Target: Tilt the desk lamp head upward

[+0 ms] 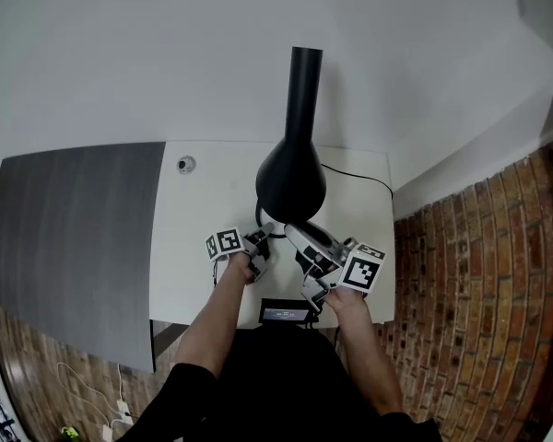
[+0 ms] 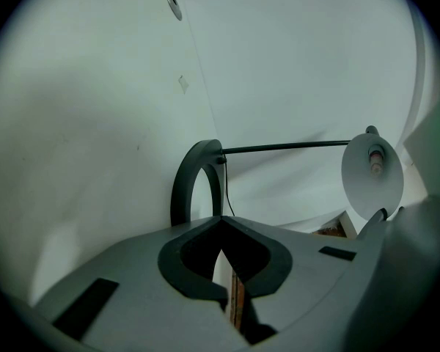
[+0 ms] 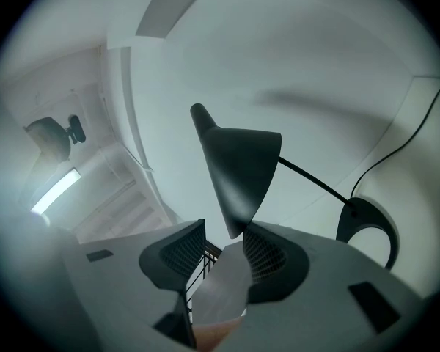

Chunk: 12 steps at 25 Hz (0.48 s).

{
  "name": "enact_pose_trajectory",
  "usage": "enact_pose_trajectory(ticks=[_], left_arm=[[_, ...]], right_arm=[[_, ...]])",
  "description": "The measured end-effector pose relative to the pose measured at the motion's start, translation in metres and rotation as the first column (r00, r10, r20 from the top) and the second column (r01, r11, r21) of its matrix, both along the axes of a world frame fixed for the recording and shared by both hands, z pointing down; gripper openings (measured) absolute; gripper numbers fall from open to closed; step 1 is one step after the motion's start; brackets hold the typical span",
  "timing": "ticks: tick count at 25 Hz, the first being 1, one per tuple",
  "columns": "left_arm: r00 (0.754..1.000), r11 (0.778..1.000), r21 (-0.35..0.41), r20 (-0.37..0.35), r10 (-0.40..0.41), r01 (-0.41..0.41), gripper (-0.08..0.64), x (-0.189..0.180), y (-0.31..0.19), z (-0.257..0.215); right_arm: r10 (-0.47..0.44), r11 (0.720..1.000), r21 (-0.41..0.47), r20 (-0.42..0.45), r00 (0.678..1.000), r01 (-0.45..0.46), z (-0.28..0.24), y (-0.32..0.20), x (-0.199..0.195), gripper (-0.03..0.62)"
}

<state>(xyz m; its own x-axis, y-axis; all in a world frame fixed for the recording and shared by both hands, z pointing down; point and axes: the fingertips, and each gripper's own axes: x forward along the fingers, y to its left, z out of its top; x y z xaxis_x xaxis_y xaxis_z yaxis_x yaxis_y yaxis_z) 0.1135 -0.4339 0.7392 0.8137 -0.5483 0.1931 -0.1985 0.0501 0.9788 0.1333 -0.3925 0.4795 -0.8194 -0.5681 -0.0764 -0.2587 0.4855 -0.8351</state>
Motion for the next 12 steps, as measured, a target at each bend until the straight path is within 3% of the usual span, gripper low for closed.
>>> enact_pose_trajectory(ticks=[12], left_arm=[[1.0,1.0,0.003,0.002,0.0,0.0,0.011,0.0,0.0,-0.001]], right_arm=[[-0.033,0.998,0.056,0.002,0.999,0.033,-0.021,0.022,0.0,0.158]])
